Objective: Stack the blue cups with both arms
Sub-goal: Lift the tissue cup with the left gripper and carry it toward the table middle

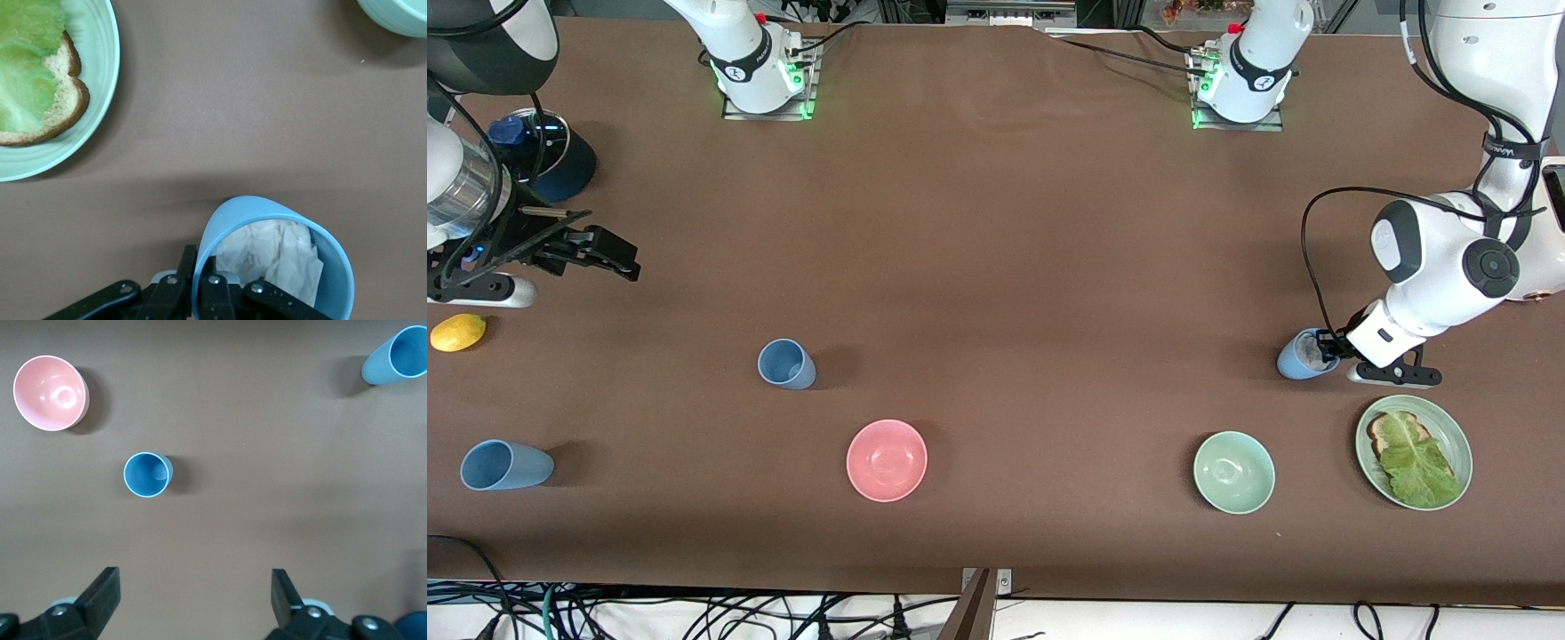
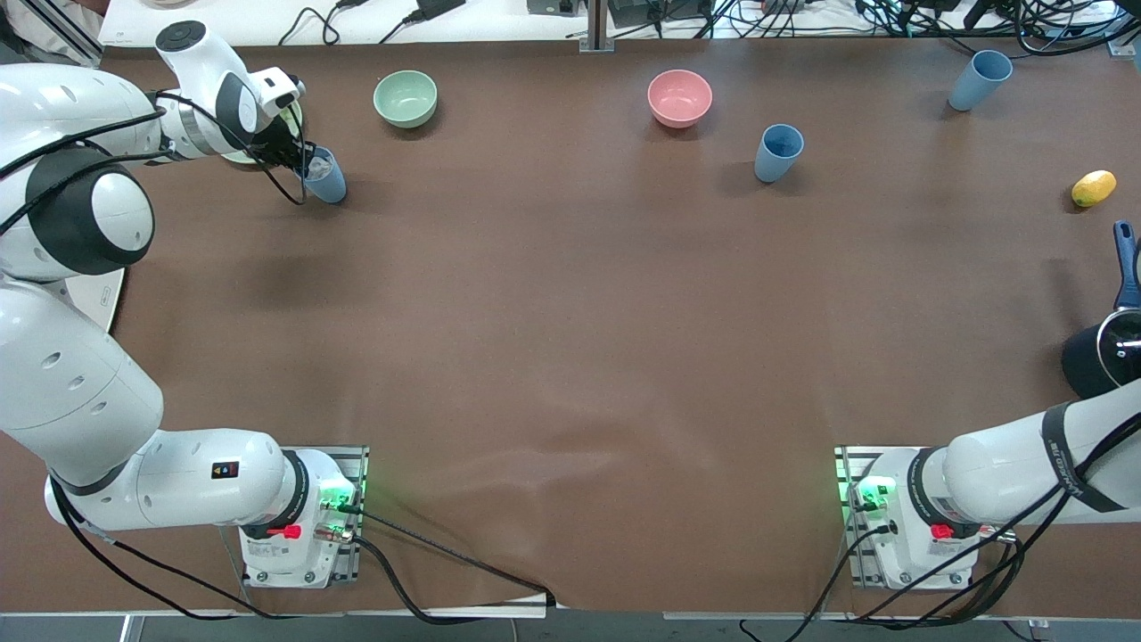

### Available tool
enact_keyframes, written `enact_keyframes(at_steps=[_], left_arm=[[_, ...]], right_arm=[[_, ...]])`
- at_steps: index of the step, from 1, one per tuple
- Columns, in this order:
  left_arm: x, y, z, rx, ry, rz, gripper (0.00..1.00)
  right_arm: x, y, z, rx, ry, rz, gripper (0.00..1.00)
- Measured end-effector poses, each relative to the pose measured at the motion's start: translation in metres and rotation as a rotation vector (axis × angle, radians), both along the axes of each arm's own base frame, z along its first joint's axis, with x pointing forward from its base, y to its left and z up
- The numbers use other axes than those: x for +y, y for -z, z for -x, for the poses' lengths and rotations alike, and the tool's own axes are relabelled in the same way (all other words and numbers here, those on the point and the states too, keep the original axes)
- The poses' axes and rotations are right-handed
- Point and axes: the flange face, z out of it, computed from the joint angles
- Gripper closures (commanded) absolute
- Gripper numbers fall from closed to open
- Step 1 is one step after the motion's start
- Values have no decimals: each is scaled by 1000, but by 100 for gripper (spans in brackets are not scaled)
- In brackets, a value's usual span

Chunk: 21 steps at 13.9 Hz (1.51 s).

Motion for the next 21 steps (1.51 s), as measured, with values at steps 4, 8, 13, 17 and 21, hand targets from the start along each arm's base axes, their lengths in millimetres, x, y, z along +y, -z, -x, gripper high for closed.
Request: enact_keyframes(at_steps=[4,8,13,17,21], left_arm=[[-2,-23,-5,41,5,11,100],[-8,-89,-17,114,22,31,100],[-21,-173,-33,150,53,41,100],[-55,-199,-40,144,67,38,100],[-123,-222,-41,131,12,49,100]], right_arm=[[0,0,0,0,0,0,0],[0,0,0,0,0,0,0],[0,0,0,0,0,0,0],[0,0,0,0,0,0,0],[0,0,0,0,1,0,0]])
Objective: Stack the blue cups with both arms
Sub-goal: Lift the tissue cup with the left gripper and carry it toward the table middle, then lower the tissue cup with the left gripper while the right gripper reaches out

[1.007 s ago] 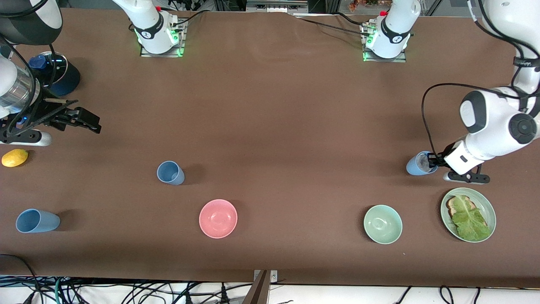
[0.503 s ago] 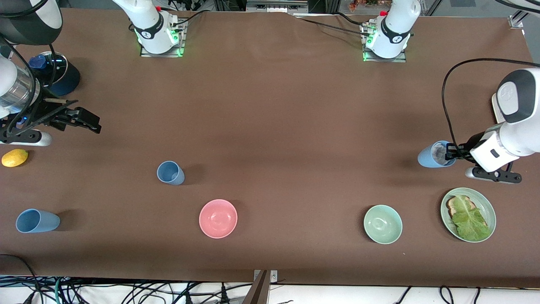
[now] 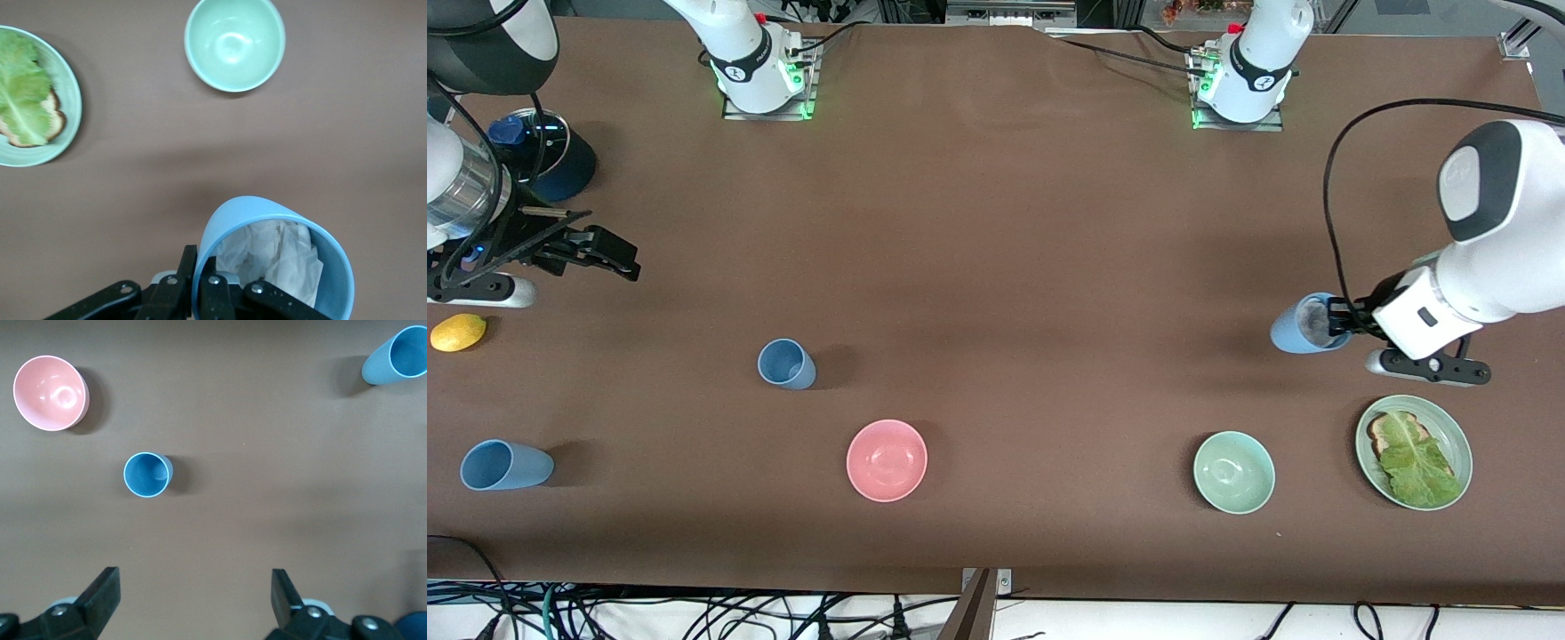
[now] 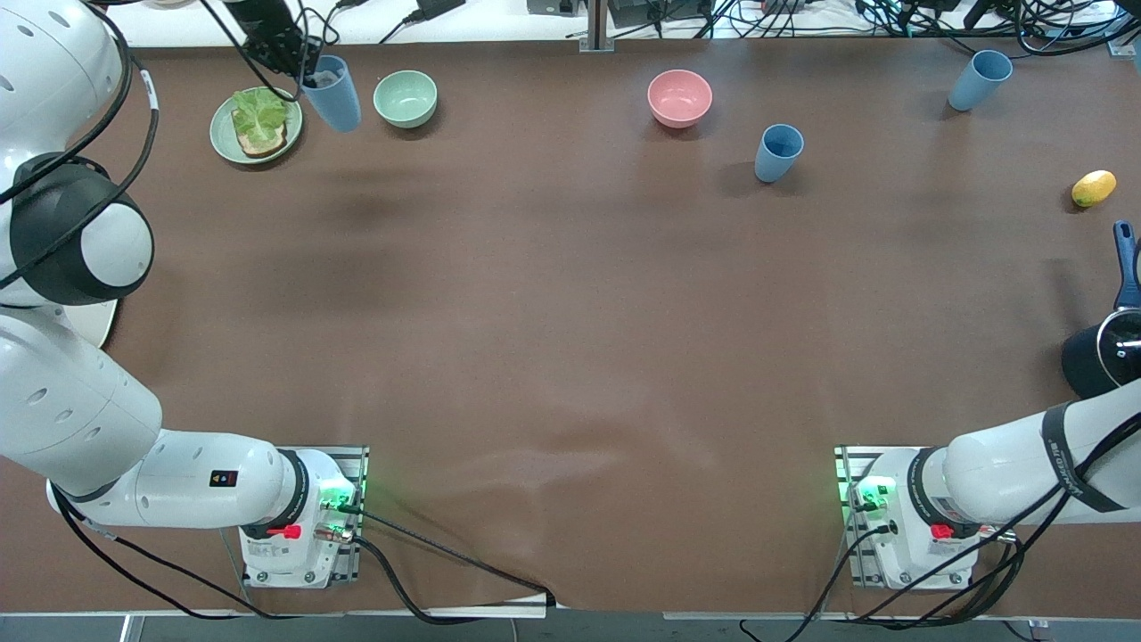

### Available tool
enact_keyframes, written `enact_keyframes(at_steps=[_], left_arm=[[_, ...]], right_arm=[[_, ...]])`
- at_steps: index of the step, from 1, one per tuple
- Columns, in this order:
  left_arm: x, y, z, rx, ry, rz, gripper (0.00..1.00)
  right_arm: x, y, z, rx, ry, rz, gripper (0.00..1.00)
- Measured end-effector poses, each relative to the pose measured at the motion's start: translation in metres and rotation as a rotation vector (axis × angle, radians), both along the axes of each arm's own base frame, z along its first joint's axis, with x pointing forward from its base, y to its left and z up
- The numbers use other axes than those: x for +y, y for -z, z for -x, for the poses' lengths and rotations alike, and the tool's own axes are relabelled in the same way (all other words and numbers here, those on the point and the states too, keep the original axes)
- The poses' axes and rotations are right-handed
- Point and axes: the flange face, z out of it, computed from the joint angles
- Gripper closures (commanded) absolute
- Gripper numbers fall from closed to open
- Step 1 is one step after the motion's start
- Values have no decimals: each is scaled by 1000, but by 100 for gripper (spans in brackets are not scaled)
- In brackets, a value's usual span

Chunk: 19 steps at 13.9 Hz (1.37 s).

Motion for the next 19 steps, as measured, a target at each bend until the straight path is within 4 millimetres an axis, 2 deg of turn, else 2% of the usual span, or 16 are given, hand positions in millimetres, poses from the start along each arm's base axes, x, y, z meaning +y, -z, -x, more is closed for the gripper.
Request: enact_keyframes(at_steps=[2,4,7,13,16,19], left_arm=[[-43,-14,4,-1,-66,8,100],[-95,-20,14,8,-149,11,100],[-173,-18,37,36,-252,1,100],[-299,-6,76,64,-455,-22,100],[-347,5,86,67,-535,-13,100],[-378,23,94,64,-597,2,100]], right_arm=[[0,0,0,0,1,0,0],[-1,0,0,1,2,0,0],[-3,2,-1,3,5,0,0],[-3,2,-1,3,5,0,0],[-3,3,-1,5,6,1,0],[-4,13,-5,21,8,1,0]])
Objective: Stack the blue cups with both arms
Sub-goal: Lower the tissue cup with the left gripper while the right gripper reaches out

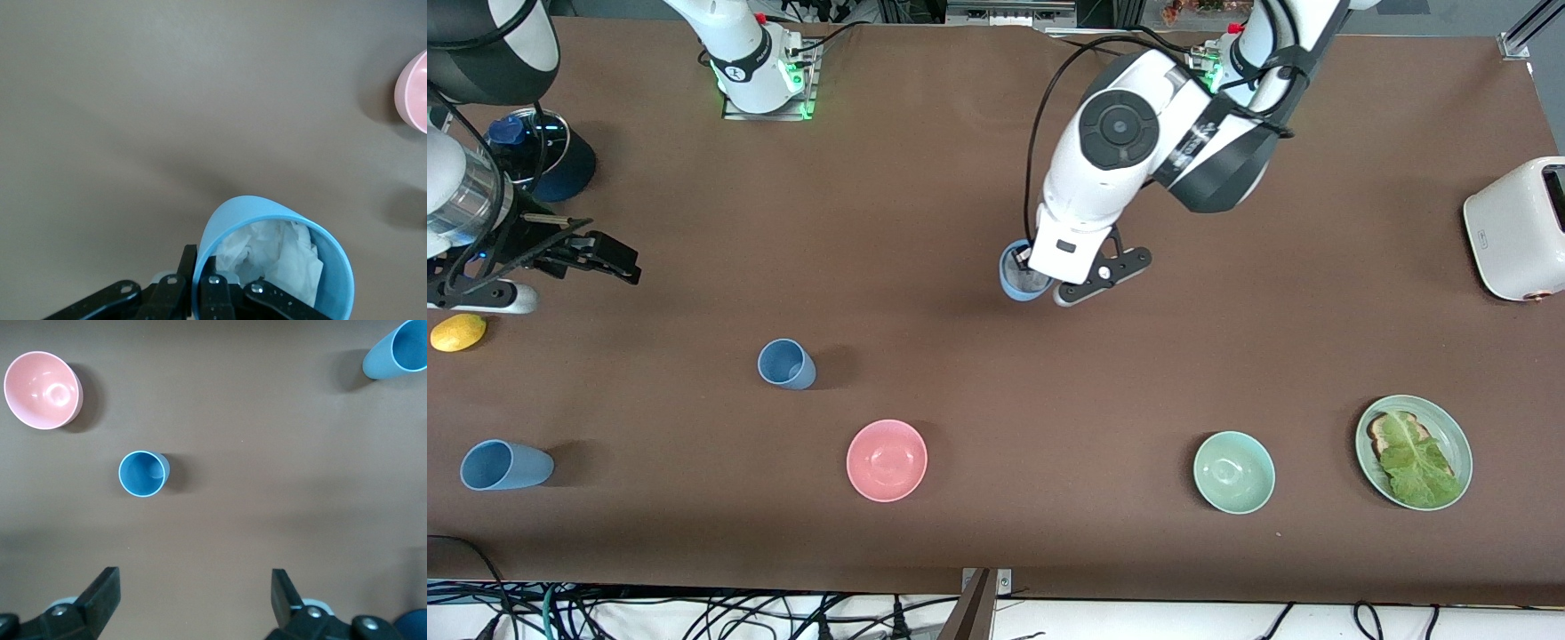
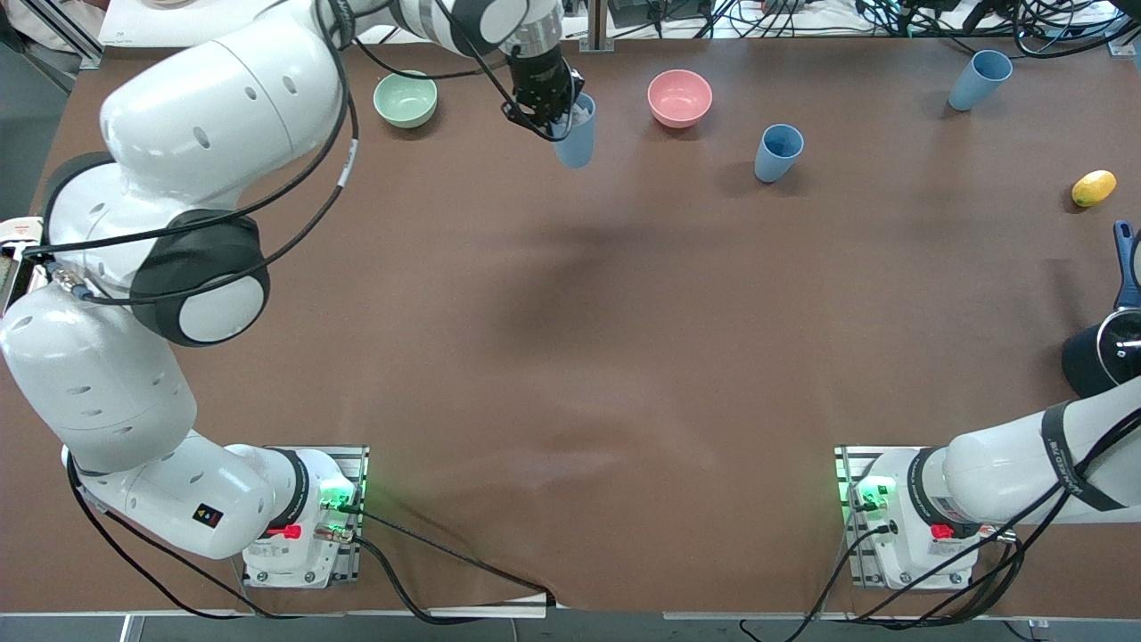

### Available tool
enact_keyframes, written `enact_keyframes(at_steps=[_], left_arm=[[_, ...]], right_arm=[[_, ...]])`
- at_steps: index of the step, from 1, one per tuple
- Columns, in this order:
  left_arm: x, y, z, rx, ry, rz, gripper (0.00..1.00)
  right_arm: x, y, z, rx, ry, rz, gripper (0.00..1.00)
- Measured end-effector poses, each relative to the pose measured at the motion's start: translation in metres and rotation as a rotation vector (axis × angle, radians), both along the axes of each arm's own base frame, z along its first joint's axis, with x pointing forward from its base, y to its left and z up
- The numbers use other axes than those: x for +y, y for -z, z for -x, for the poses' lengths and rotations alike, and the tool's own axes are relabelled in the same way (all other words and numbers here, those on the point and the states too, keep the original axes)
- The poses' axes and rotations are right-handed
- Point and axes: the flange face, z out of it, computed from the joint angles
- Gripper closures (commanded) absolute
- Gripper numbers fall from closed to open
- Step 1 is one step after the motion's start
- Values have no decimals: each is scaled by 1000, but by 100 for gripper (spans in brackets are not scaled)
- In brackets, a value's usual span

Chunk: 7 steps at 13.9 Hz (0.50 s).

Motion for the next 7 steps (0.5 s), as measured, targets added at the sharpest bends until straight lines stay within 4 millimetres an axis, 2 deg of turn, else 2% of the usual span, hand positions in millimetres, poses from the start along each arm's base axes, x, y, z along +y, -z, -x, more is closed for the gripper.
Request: enact_keyframes(at_steps=[3,7], left_arm=[[0,20,-10,-8,-27,-4,100],[1,56,-24,-15,-39,-21,100]], right_arm=[[-2,14,-6,20,6,-8,0],[1,33,-15,27,2,-11,0]])
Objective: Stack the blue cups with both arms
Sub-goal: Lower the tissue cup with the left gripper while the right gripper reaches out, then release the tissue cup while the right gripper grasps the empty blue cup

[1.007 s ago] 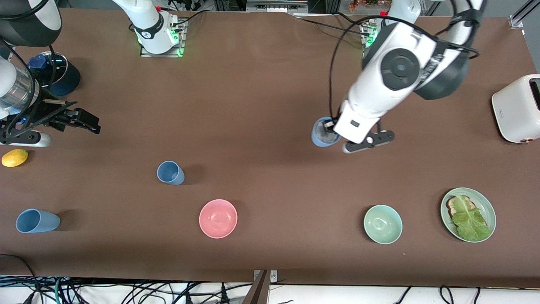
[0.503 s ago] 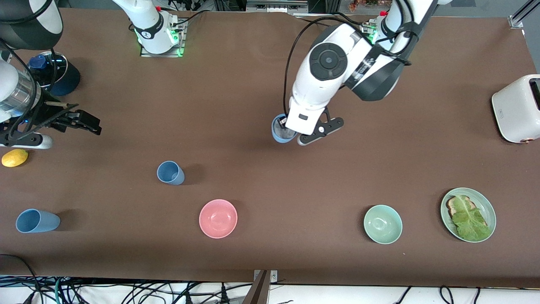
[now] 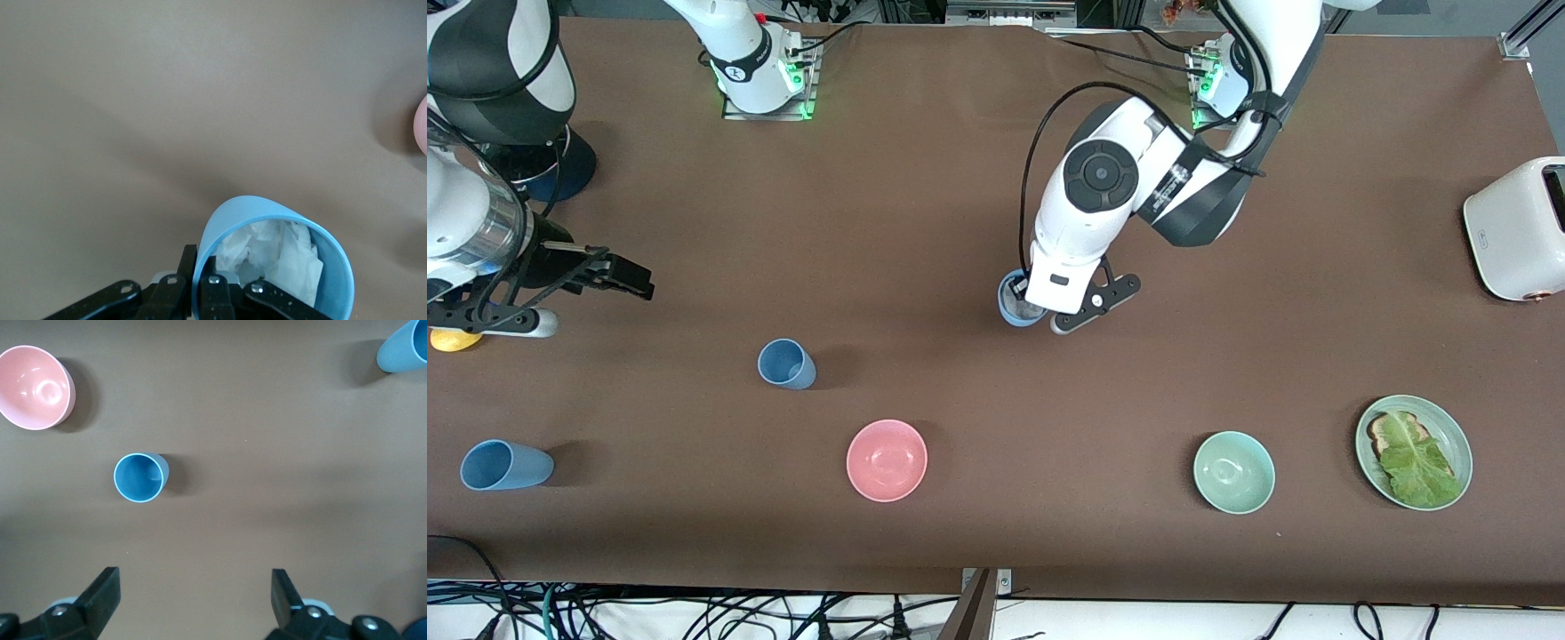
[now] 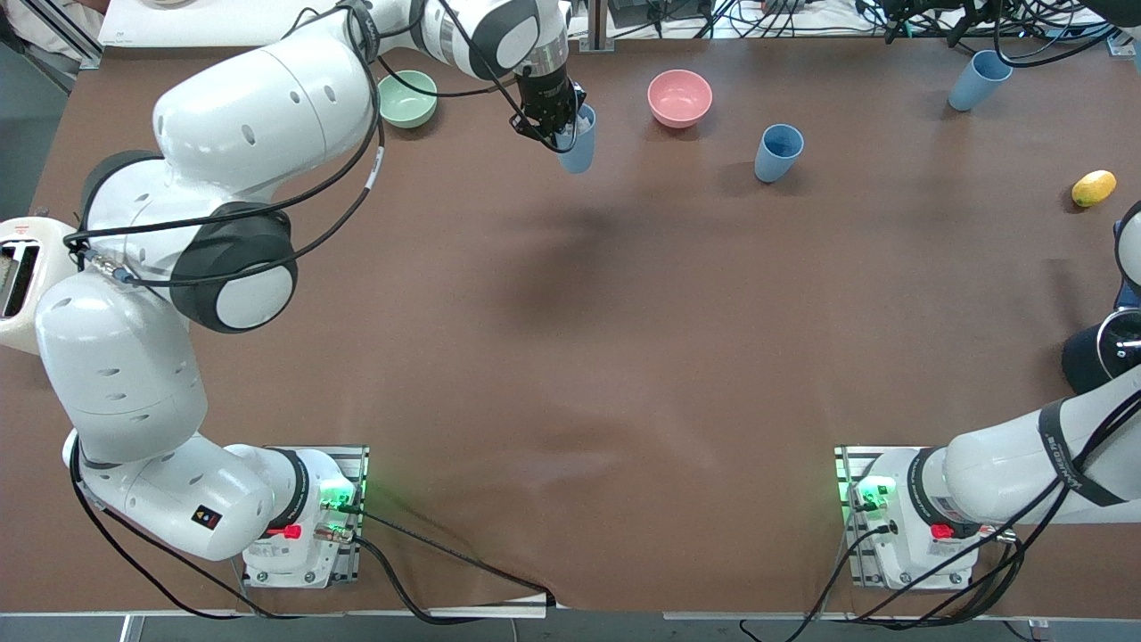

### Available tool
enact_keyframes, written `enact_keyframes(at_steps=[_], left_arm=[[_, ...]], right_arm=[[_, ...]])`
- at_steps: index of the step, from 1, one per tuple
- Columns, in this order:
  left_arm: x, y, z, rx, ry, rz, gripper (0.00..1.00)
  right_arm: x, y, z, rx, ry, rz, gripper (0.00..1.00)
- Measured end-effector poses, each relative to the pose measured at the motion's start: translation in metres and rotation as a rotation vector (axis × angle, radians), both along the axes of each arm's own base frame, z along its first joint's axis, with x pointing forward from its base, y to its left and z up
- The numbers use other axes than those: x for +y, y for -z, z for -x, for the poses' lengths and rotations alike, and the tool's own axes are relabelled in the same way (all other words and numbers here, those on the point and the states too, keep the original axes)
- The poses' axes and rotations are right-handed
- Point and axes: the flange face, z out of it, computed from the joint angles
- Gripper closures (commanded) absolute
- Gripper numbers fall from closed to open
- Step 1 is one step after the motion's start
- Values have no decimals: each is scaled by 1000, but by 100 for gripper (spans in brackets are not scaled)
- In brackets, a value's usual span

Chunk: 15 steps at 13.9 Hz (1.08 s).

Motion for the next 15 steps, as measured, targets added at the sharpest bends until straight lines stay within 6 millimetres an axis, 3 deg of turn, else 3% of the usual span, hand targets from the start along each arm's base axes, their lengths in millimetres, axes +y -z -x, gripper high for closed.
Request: enact_keyframes(at_steps=[6,10,15], left_arm=[[-23,52,0,-22,-53,-5,100],[-38,90,5,-44,-77,-28,100],[-43,118,5,-38,-96,-22,100]], right_arm=[[32,32,-11,19,-54,-2,0],[30,48,-19,14,-70,-5,0],[34,92,-33,43,-76,-7,0]])
